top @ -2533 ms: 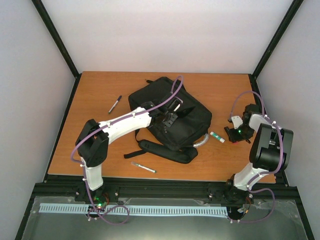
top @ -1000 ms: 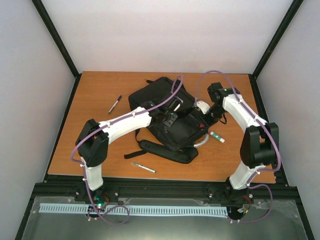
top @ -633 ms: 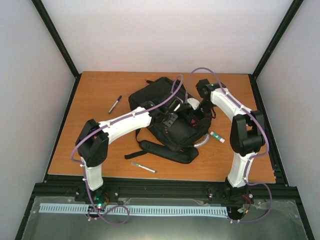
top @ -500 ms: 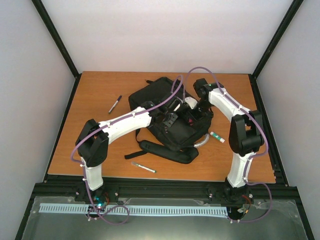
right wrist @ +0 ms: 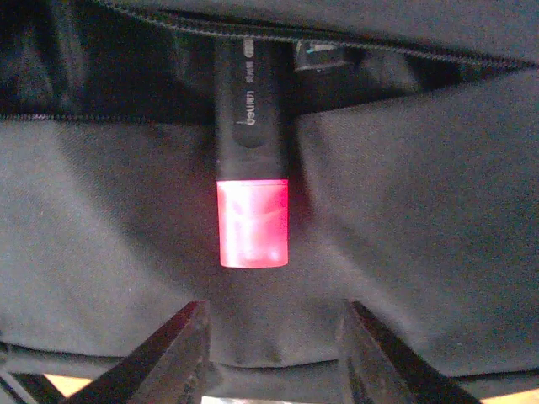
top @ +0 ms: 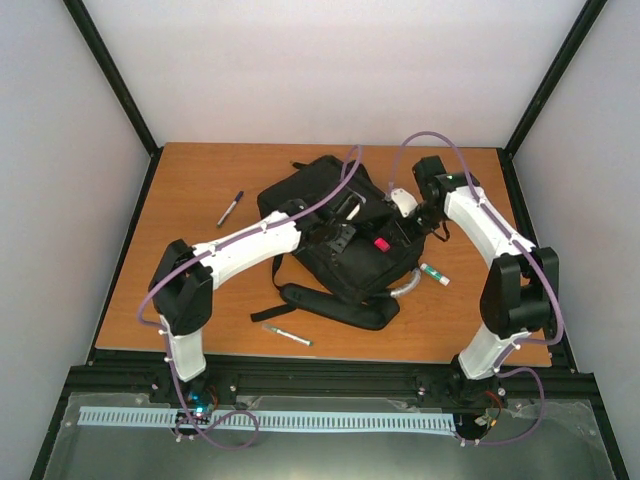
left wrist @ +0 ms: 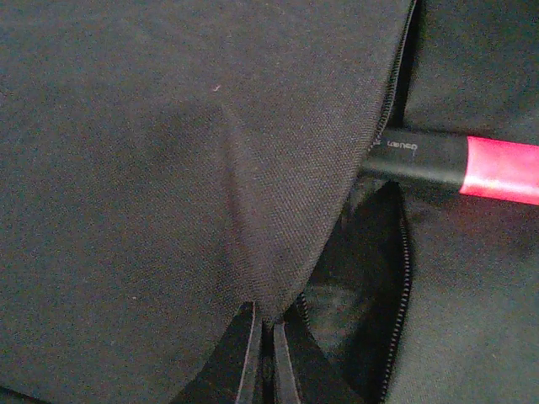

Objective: Pack the student bag
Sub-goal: Place the stationery in the student bag.

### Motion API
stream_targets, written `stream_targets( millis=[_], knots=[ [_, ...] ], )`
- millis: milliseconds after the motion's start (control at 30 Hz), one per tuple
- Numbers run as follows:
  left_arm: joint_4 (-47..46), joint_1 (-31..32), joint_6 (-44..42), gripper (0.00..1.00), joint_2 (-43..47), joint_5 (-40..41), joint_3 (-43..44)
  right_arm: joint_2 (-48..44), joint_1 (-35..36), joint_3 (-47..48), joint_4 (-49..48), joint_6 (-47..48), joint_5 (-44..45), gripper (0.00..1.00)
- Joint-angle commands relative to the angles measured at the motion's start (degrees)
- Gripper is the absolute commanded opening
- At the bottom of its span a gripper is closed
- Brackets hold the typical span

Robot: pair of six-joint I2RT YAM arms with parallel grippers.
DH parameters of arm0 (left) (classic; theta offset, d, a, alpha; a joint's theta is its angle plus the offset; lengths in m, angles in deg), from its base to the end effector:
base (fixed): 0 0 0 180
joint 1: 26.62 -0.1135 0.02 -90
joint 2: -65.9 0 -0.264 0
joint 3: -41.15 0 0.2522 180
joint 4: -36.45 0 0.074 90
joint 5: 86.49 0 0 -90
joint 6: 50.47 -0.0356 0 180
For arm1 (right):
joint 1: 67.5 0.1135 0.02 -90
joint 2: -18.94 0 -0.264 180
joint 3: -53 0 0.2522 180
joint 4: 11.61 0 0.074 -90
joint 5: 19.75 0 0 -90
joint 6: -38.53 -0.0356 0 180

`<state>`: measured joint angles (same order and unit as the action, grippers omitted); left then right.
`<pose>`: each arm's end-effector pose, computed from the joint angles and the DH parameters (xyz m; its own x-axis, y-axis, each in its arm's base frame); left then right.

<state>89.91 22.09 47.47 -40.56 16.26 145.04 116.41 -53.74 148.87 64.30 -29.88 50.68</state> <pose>0.2748 -0.3010 0.2652 -0.6320 0.5155 -0.5787 0.5696 0.8153 0.1041 0.3174 0.0900 0.2632 -0.7734 -0.5463 -0.3214 -0.6228 0.7495 0.2245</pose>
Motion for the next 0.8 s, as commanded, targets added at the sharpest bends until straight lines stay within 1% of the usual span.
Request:
stream_targets(
  millis=[0, 100, 167, 267, 467, 567, 633, 700, 767],
  knots=[
    [-6.0, 1.1, 4.0, 0.01, 7.0, -5.5, -2.1, -2.5, -1.2, -3.4, -1.0, 1.0, -2.5, 0.37],
    [-5.8, 1.1, 3.1, 0.01, 7.1, -4.3, -1.8, -4.4, -1.2, -6.4, -2.4, 1.8, -2.1, 0.27],
    [-3.7, 1.1, 2.0, 0.01, 6.0, -2.6, -0.1, -4.7, -1.1, -8.4, -3.8, 2.1, -2.0, 0.23],
    [-1.6, 1.1, 0.8, 0.01, 4.7, -3.3, 1.4, -3.9, -1.2, -10.7, -5.7, 2.0, -3.6, 0.18],
    [-2.1, 1.1, 0.8, 0.01, 3.7, -5.1, 0.8, -0.7, -0.3, -11.2, -8.0, 0.9, -7.9, 0.14],
    [-3.1, 1.1, 1.2, 0.01, 3.7, -5.2, -0.1, 1.8, -0.3, -9.7, -8.1, 0.3, -11.2, 0.12],
    [-3.5, 1.1, 1.6, 0.01, 3.6, -5.4, -0.6, 3.4, 1.1, -8.0, -9.1, -0.8, -13.6, 0.09],
    [-3.8, 1.1, 1.9, 0.01, 3.5, -5.7, -0.8, 4.4, 1.2, -7.1, -13.3, -3.1, -15.1, 0.08],
    [-3.7, 1.1, 1.9, 0.01, 3.5, -5.8, -0.9, 4.9, 1.3, -7.6, -20.2, -5.5, -17.1, 0.07]
  ],
)
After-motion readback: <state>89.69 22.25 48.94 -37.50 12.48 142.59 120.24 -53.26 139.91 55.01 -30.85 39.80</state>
